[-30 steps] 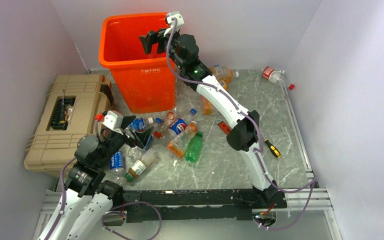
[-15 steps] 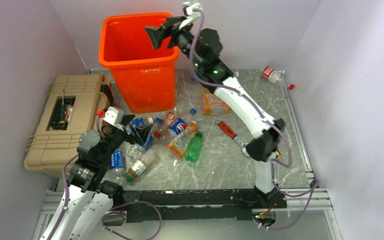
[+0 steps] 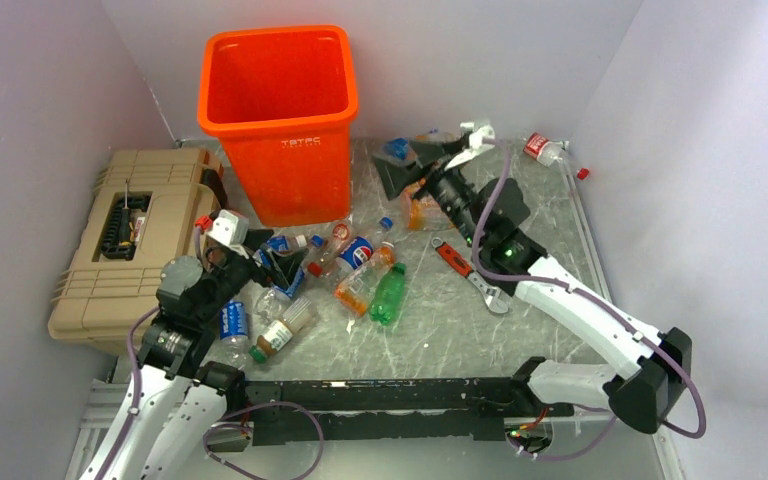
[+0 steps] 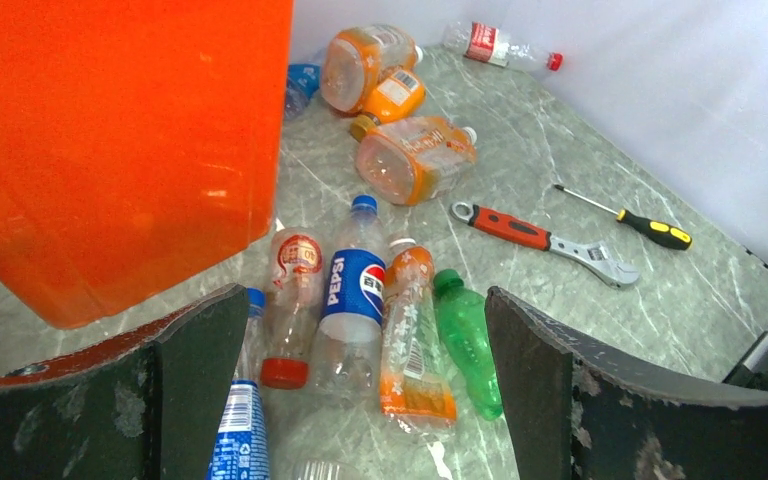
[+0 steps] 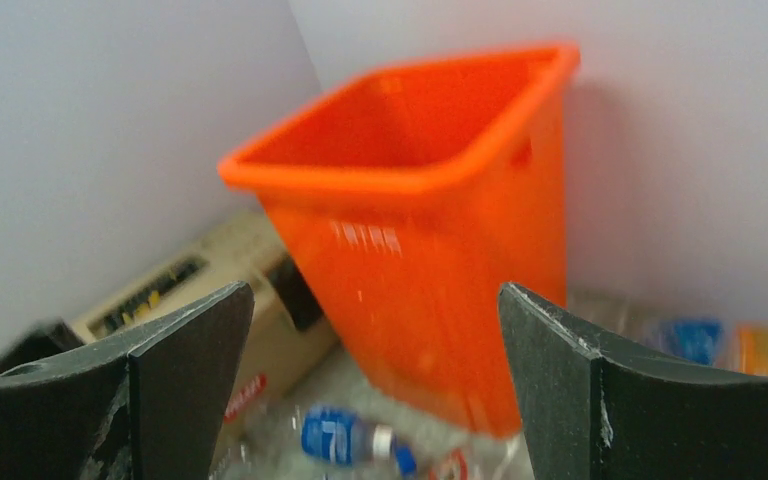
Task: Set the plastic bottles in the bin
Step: Place the plastic bottle in the trash bin, then pick up the plastic bottle at the center of the board.
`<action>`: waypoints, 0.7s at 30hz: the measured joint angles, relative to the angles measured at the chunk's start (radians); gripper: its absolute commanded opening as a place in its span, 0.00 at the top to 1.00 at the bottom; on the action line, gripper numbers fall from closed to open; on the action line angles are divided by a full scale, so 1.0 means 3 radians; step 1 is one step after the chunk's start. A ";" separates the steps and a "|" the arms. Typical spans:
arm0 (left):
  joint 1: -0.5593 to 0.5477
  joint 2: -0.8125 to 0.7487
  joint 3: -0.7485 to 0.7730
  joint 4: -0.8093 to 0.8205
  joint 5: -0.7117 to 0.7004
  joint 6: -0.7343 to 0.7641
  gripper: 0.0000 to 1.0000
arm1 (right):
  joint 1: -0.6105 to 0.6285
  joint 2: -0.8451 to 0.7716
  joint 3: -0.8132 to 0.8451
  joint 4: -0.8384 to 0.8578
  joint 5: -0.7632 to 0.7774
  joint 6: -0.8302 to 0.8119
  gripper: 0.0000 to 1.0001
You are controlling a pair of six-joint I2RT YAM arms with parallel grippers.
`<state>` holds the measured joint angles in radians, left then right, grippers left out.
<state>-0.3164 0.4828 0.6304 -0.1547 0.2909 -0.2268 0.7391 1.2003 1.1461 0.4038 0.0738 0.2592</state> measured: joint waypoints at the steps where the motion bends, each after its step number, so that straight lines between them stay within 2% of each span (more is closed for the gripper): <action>1: -0.0001 0.0023 0.0000 -0.0001 0.0013 -0.0005 0.07 | 0.0001 -0.0065 -0.0175 0.0011 0.0018 0.0052 0.04; 5: -0.0011 0.0079 0.0000 -0.0019 0.0058 -0.0014 0.07 | 0.0020 -0.0141 -0.0793 -0.0071 0.0080 0.0280 0.06; 13: -0.0020 0.0080 0.0000 -0.0031 0.0100 -0.0014 0.07 | 0.0051 -0.0225 -0.1611 -0.0524 0.0111 0.0969 0.08; 17: -0.0020 0.0084 0.0000 -0.0037 0.0114 -0.0014 0.07 | 0.0051 -0.0333 -0.1873 -0.0665 0.0161 0.1328 0.10; 21: -0.0027 0.0084 0.0001 -0.0055 0.0116 -0.0015 0.06 | 0.0051 -0.0341 -0.1895 -0.0904 0.0263 0.1668 0.11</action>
<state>-0.3244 0.5079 0.6308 -0.1711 0.3256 -0.2314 0.7544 1.0981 0.5777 0.1326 0.1528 0.7597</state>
